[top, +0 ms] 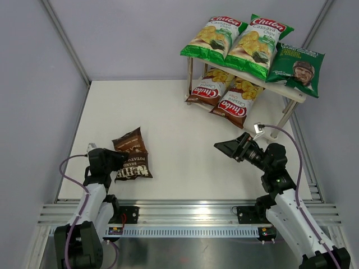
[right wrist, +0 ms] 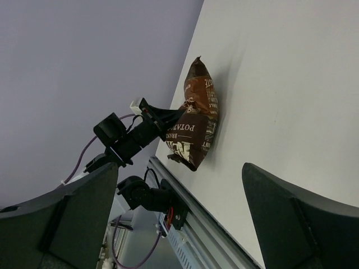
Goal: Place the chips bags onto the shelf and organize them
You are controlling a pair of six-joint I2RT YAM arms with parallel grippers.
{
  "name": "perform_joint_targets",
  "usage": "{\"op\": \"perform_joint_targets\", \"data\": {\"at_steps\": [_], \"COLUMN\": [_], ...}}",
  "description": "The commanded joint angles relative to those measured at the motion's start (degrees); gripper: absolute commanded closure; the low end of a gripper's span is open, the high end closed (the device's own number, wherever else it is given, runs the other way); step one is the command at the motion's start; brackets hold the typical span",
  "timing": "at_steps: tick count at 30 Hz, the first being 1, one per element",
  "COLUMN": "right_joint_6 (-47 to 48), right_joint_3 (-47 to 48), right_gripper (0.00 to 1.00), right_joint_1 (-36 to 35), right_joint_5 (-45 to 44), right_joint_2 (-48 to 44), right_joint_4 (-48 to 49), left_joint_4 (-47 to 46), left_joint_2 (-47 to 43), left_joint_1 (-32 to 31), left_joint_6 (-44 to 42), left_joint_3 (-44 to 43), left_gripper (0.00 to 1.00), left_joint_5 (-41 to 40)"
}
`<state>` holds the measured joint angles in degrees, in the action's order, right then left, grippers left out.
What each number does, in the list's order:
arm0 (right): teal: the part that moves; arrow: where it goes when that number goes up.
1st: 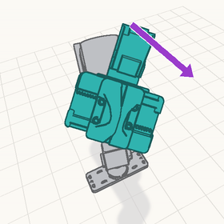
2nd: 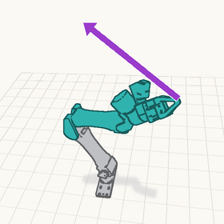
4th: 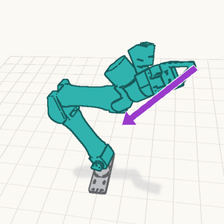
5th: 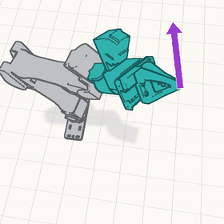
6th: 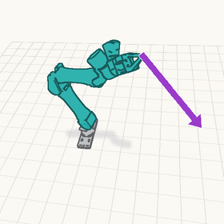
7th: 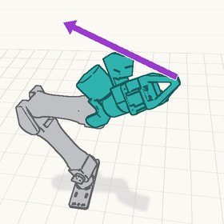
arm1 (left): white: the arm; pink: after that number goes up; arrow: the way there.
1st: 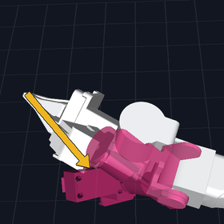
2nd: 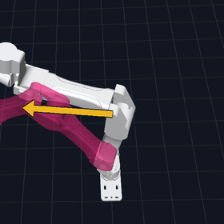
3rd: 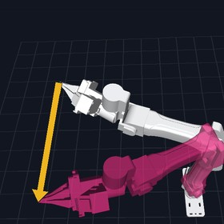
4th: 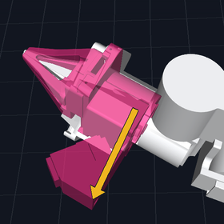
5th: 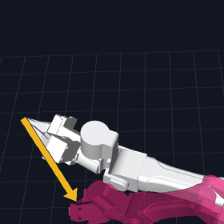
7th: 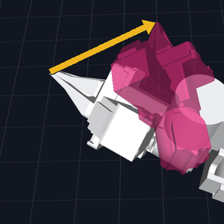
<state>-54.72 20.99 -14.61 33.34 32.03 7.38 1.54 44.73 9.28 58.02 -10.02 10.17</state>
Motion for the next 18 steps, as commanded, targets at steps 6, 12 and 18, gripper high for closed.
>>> {"op": "perform_joint_targets", "data": {"at_steps": [6,12,18], "right_joint_6": [-5.84,-5.05,-2.06], "right_joint_3": [-8.24,-9.83,-7.29], "right_gripper": [0.0,0.01,0.01], "right_joint_1": [-3.75,-12.17,-17.11], "right_joint_5": [2.44,-4.16,-5.22], "right_joint_2": [11.12,12.61,17.44], "right_joint_4": [20.22,24.0,28.22], "left_joint_4": [-14.98,-23.24,-27.28], "left_joint_2": [4.66,6.68,8.09], "left_joint_1": [-8.21,-17.35,-29.29], "left_joint_6": [12.09,22.48,26.52], "left_joint_3": [-0.43,-3.16,-9.57], "left_gripper": [0.95,0.97,0.99], "left_joint_5": [5.74,0.04,-6.38]}}
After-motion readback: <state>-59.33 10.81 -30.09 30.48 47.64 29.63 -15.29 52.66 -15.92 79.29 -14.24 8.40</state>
